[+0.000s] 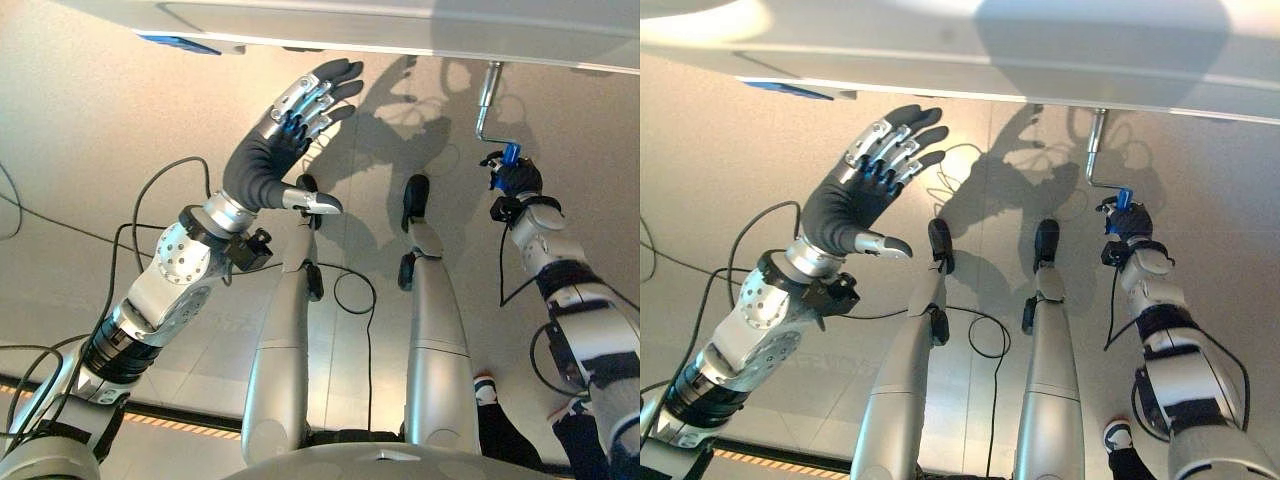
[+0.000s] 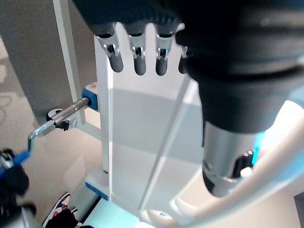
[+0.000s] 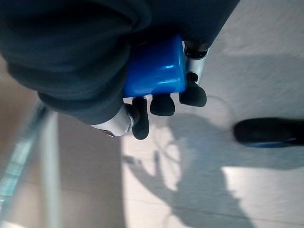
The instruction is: Raise the hospital bed
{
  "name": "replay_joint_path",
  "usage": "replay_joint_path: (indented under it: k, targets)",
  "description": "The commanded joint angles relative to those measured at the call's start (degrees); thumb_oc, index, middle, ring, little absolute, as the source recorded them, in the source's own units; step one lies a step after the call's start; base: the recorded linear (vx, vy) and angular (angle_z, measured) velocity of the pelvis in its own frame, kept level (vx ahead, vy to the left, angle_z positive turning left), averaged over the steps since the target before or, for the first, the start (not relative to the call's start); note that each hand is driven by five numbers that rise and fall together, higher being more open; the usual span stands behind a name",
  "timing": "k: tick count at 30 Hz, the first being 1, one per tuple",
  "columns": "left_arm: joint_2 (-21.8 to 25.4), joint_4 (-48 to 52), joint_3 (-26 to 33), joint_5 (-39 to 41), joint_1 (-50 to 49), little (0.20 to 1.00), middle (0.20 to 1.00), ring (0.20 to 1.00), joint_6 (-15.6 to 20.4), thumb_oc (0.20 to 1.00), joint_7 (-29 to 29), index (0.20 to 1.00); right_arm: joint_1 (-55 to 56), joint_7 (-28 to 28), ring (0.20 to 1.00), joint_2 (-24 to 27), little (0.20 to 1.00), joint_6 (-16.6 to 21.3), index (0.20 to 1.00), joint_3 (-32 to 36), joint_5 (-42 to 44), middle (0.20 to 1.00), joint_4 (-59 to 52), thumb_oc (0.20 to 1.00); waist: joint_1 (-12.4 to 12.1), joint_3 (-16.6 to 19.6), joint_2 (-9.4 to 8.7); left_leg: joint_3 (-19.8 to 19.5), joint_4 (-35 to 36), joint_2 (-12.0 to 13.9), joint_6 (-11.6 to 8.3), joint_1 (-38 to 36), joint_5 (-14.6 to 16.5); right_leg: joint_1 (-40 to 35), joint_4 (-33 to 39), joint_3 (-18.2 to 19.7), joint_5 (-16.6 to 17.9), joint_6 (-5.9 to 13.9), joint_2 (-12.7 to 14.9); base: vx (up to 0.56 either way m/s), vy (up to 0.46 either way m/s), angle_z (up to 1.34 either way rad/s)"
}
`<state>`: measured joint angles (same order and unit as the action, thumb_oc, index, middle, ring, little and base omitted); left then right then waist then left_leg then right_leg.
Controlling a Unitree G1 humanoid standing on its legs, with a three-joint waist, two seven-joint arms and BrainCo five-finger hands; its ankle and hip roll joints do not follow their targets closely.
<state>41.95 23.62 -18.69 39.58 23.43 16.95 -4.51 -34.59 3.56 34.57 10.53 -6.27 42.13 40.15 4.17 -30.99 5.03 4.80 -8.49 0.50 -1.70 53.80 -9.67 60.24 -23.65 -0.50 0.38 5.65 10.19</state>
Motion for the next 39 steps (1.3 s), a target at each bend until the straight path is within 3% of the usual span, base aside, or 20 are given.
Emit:
replay_joint_path:
  k: [1,2,6,7,18,26,29,39]
  targets:
    - [-1.6,5.1,4.4,-0.4,-2.0,1.000,1.000,1.000,3.3,1.000,0.2,1.000,9.1,4.2,0.200,6.4,0.200,11.0,0.200,10.0,2.9,0.200,-13.1,0.200,1.8,1.2,-0.99,1.1,-8.5,0.8,-1.86,-2.3,9.3,-4.2,7.4,-1.2,4.9,4.06,-2.5,0.00,-0.018,-0.08]
    - [-1.6,4.9,5.9,-0.5,-2.9,1.000,1.000,1.000,3.4,1.000,0.3,1.000,12.4,3.6,0.200,3.9,0.200,13.5,0.200,13.0,3.2,0.200,-21.9,0.200,2.5,1.2,-1.37,1.0,-8.4,0.8,-1.81,-2.2,9.4,-4.1,7.3,-1.2,4.9,4.12,-2.6,0.00,-0.008,-0.06]
    - [-1.4,5.7,8.9,-0.5,-5.2,1.000,1.000,1.000,3.4,1.000,0.3,1.000,17.1,2.5,0.200,0.5,0.200,15.4,0.200,16.0,2.0,0.200,-36.0,0.200,3.2,1.2,-2.17,1.2,-8.4,0.8,-1.82,-2.4,9.4,-4.3,7.4,-1.1,5.0,4.15,-2.6,0.00,-0.004,-0.02]
    - [-1.5,6.4,10.4,-0.3,-6.3,1.000,1.000,1.000,3.3,1.000,0.2,1.000,18.8,-0.2,0.200,-1.2,0.200,16.2,0.200,16.1,4.0,0.200,-42.3,0.200,3.5,1.2,-2.57,1.3,-8.5,0.9,-1.75,-2.4,9.5,-4.3,7.4,-1.1,5.1,4.17,-2.7,0.00,0.000,0.00]
    - [0.1,8.4,15.7,0.3,-11.1,1.000,1.000,1.000,3.5,1.000,-1.2,1.000,21.8,-11.1,0.200,-0.9,0.200,13.3,0.200,11.0,10.9,0.200,-58.5,0.200,3.6,1.2,-4.00,1.2,-8.2,1.0,-1.79,-2.8,9.1,-5.1,7.8,-1.4,5.6,4.20,-2.9,0.00,0.000,0.00]
    - [-0.1,7.7,13.5,-0.1,-10.1,1.000,1.000,1.000,3.9,1.000,-1.4,1.000,17.8,-16.7,0.200,0.0,0.200,8.3,0.200,-2.3,15.4,0.200,-61.3,0.200,2.7,1.2,-4.13,1.3,-8.2,1.2,-1.97,-3.1,8.8,-5.7,8.0,-1.9,5.9,4.11,-2.7,0.00,0.000,0.00]
    - [-0.8,6.9,10.9,-0.7,-8.2,1.000,1.000,1.000,3.9,1.000,-0.7,1.000,13.2,-16.5,0.200,-1.0,0.200,7.1,0.200,-8.5,14.7,0.200,-59.7,0.200,2.1,1.2,-3.88,1.2,-8.2,1.2,-1.97,-3.0,8.6,-5.8,8.1,-2.0,6.1,4.01,-2.5,0.00,0.000,0.00]
    - [-3.6,5.4,6.5,-3.1,-3.7,1.000,1.000,1.000,3.9,1.000,1.2,1.000,2.3,-12.0,0.200,-3.2,0.200,6.1,0.200,-17.1,4.6,0.200,-53.8,0.200,0.5,1.2,-2.67,0.9,-8.0,1.0,-1.78,-3.3,8.6,-6.0,8.1,-2.5,6.1,3.95,-2.1,0.00,0.000,0.00]
